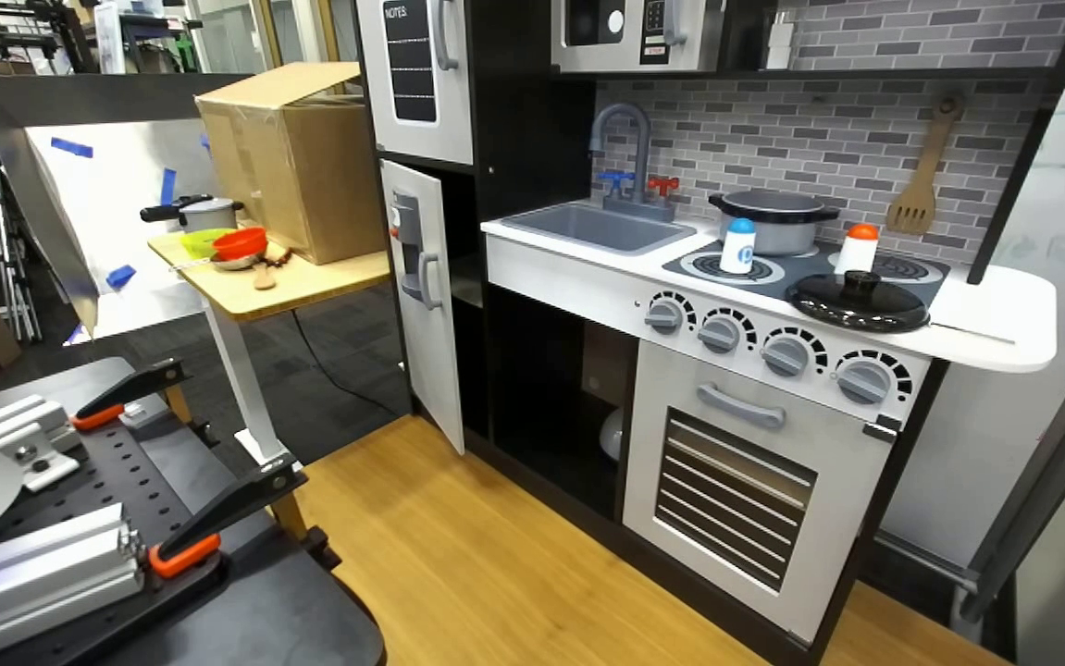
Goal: Close the microwave door
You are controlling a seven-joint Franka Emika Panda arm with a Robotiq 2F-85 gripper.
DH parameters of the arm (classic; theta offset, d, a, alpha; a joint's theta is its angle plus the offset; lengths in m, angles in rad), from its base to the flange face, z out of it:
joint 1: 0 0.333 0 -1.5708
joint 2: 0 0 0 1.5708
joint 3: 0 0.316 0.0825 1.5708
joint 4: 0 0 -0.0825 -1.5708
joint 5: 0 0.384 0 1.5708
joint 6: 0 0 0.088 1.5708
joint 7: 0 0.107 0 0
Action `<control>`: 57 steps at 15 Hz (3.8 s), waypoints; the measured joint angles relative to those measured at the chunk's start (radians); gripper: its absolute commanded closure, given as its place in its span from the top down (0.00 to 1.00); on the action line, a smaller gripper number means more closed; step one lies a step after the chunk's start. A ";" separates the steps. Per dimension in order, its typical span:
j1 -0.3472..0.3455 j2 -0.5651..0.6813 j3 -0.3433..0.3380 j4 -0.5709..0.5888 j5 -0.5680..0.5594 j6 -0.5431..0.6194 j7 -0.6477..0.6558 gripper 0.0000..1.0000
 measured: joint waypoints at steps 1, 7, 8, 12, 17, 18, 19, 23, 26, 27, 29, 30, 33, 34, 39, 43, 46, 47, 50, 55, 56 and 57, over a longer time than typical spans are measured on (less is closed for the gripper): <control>0.000 0.000 0.000 0.000 0.000 0.000 0.000 1.00; 0.000 0.013 -0.002 0.000 0.008 0.034 0.008 1.00; 0.000 0.027 -0.004 0.001 0.032 0.075 0.011 1.00; -0.001 0.143 -0.010 0.060 0.129 0.225 0.013 1.00; -0.010 0.243 -0.024 0.148 0.139 0.300 0.038 1.00; -0.010 0.242 -0.024 0.148 0.139 0.300 0.048 1.00; -0.010 0.241 -0.024 0.147 0.139 0.300 0.057 1.00; -0.009 0.240 -0.024 0.146 0.139 0.301 0.075 1.00; -0.009 0.239 -0.024 0.145 0.139 0.301 0.076 1.00; -0.009 0.238 -0.024 0.143 0.139 0.301 0.074 1.00; -0.009 0.237 -0.024 0.142 0.139 0.299 0.076 1.00; -0.009 0.237 -0.024 0.142 0.139 0.299 0.076 1.00; -0.009 0.237 -0.024 0.141 0.139 0.299 0.076 1.00; -0.009 0.237 -0.024 0.141 0.139 0.299 0.076 1.00; -0.009 0.237 -0.024 0.141 0.139 0.298 0.076 1.00; -0.009 0.237 -0.024 0.141 0.139 0.298 0.076 1.00; -0.008 0.237 -0.024 0.141 0.138 0.298 0.077 1.00; -0.007 0.237 -0.024 0.141 0.137 0.298 0.077 1.00; 0.002 0.237 -0.022 0.141 0.137 0.291 0.077 1.00; 0.029 0.236 0.009 0.142 0.139 0.287 0.077 1.00; 0.030 0.235 0.012 0.141 0.139 0.283 0.075 1.00; 0.030 0.232 0.012 0.138 0.139 0.277 0.074 1.00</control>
